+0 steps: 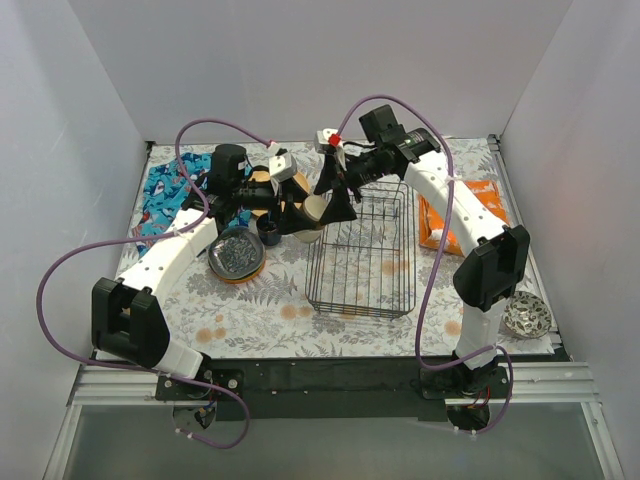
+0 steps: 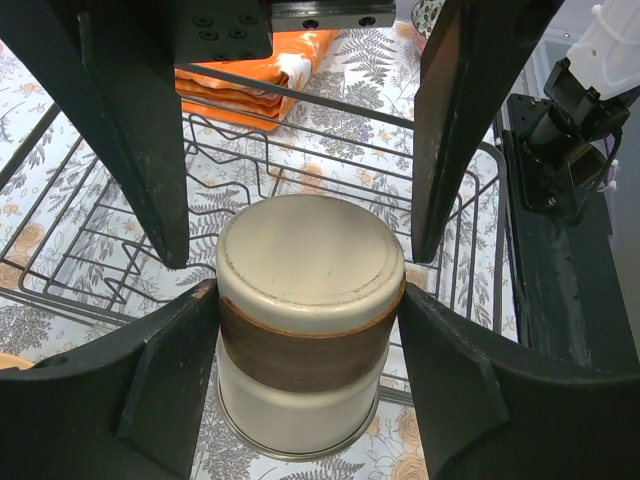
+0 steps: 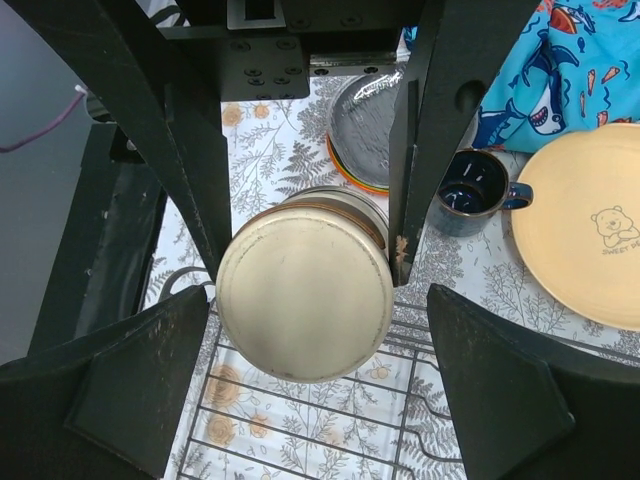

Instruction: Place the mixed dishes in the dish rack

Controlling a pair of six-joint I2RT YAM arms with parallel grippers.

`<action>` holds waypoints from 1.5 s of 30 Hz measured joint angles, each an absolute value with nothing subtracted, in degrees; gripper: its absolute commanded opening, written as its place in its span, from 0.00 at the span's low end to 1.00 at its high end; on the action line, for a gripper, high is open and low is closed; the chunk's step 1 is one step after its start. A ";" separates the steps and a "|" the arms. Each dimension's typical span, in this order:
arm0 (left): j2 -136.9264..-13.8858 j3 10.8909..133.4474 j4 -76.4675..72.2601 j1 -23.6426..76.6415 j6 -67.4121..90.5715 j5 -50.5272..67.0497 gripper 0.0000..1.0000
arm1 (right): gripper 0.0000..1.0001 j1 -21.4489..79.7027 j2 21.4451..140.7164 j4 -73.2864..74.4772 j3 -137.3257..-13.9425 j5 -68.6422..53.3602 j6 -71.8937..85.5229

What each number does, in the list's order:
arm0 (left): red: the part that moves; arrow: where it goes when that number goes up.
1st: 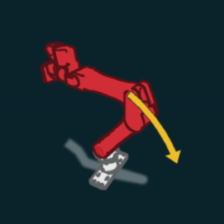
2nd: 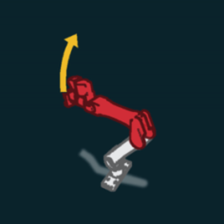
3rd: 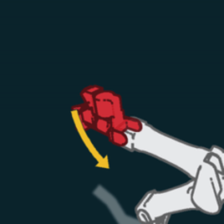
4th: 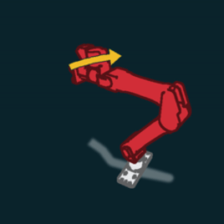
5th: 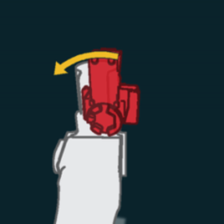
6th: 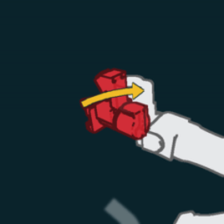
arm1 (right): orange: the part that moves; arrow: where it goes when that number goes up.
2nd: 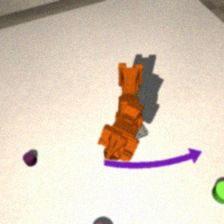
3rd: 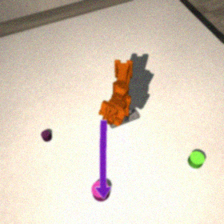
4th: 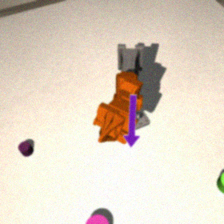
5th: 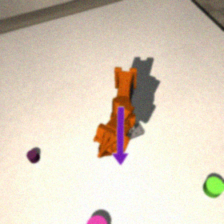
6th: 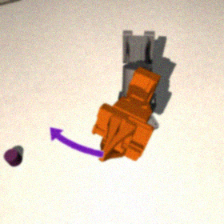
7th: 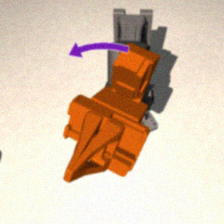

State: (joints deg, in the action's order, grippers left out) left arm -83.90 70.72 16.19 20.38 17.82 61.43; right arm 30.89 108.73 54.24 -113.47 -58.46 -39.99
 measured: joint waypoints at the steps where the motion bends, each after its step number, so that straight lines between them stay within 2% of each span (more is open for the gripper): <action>1: -83.90 70.72 16.01 20.38 17.96 61.43 0.50 | 0.98 31.00 108.73 54.33 -113.47 -58.15 -40.16; 5: -83.90 70.74 15.38 20.38 18.31 61.19 0.50 | 0.94 31.46 108.75 54.81 -113.47 -56.95 -40.66; 7: -83.90 70.74 15.16 20.38 18.44 60.99 0.50 | 0.88 31.62 108.86 55.16 -113.47 -56.29 -40.71; 10: -83.90 70.74 14.96 20.38 18.48 60.60 0.50 | 0.72 31.77 109.32 55.48 -113.49 -55.20 -40.73; 11: -83.90 70.74 14.92 20.38 18.46 60.14 0.52 | 0.63 31.86 109.51 55.79 -113.51 -55.18 -40.49; 12: -83.90 70.74 15.03 20.34 18.57 59.81 0.53 | 0.61 31.90 109.67 55.92 -113.62 -54.92 -40.47; 13: -83.90 70.72 15.18 20.34 18.63 59.64 0.58 | 0.58 31.92 109.82 56.05 -113.84 -54.70 -40.45; 16: -83.90 70.72 14.61 20.36 18.87 59.07 0.65 | 0.50 31.92 110.02 56.25 -114.61 -54.39 -40.25; 17: -83.90 70.72 14.37 20.36 18.90 58.83 0.72 | 0.49 31.92 110.10 56.36 -114.96 -54.13 -40.18; 24: -83.77 70.72 11.92 20.47 19.46 52.82 0.85 | 0.44 31.81 110.30 55.96 -116.31 -48.38 -37.65; 29: -80.90 70.15 11.38 20.47 18.83 46.30 0.89 | 0.43 31.07 110.30 54.98 -116.31 -44.12 -35.46; 30: -79.68 69.87 11.57 20.45 18.76 45.12 0.91 | 0.43 30.74 110.32 54.81 -116.31 -43.13 -35.07; 31: -78.32 69.73 11.68 20.45 18.65 43.99 0.97 | 0.42 30.39 110.32 54.54 -116.31 -42.17 -34.74; 39: -69.25 65.19 11.46 20.45 20.29 37.98 0.98 | 0.39 27.44 112.22 51.46 -116.38 -30.17 -33.56; 45: -68.49 60.20 12.01 20.45 23.31 33.71 0.98 | 0.39 24.77 116.75 50.22 -116.71 -22.68 -32.23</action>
State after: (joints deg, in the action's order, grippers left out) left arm -68.49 60.20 12.01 20.45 23.31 33.71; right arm 24.77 116.75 50.22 -116.71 -22.68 -32.23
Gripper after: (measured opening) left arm 0.979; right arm 0.724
